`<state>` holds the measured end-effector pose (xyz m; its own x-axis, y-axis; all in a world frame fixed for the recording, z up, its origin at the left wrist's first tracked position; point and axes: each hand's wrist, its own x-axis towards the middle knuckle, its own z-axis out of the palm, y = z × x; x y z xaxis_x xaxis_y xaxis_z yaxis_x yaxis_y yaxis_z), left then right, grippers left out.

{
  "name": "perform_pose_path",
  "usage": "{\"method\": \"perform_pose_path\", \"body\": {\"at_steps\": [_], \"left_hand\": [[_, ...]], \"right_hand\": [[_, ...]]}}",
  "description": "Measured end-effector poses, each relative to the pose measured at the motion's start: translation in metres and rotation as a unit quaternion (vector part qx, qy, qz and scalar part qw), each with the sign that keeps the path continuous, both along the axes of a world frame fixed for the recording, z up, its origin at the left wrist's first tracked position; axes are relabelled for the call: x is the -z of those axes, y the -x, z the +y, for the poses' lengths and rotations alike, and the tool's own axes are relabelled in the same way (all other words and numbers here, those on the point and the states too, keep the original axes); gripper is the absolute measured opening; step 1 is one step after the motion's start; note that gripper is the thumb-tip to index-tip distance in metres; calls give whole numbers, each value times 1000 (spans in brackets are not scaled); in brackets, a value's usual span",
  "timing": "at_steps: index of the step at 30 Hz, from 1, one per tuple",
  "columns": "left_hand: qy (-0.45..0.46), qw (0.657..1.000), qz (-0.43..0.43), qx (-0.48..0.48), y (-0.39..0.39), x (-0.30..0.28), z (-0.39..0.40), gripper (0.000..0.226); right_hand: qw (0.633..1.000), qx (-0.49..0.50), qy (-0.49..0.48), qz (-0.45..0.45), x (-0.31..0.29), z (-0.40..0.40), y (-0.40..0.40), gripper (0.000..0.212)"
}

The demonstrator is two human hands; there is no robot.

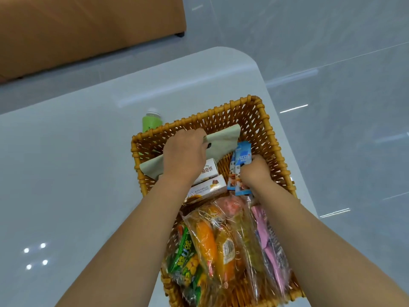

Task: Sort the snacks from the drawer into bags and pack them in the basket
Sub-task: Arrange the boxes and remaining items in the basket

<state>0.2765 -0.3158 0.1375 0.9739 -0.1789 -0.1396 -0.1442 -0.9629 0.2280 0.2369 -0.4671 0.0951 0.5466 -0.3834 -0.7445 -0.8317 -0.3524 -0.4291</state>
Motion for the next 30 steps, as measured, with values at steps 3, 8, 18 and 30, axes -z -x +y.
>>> {"method": "perform_pose_path", "body": {"at_steps": [3,8,18,30], "left_hand": [[4,1000,2,-7,1,0,-2,16],[8,1000,12,0,-2,1,2,17],[35,999,5,7,-2,3,3,17],[367,846,-110,-372,-3,-33,60,8]], "right_hand": [[999,-27,9,23,12,-1,-2,24],[959,-239,119,91,6,-6,-7,23],[943,-314,71,88,15,-9,-1,29],[955,-241,163,59,-31,2,-2,34]]}}
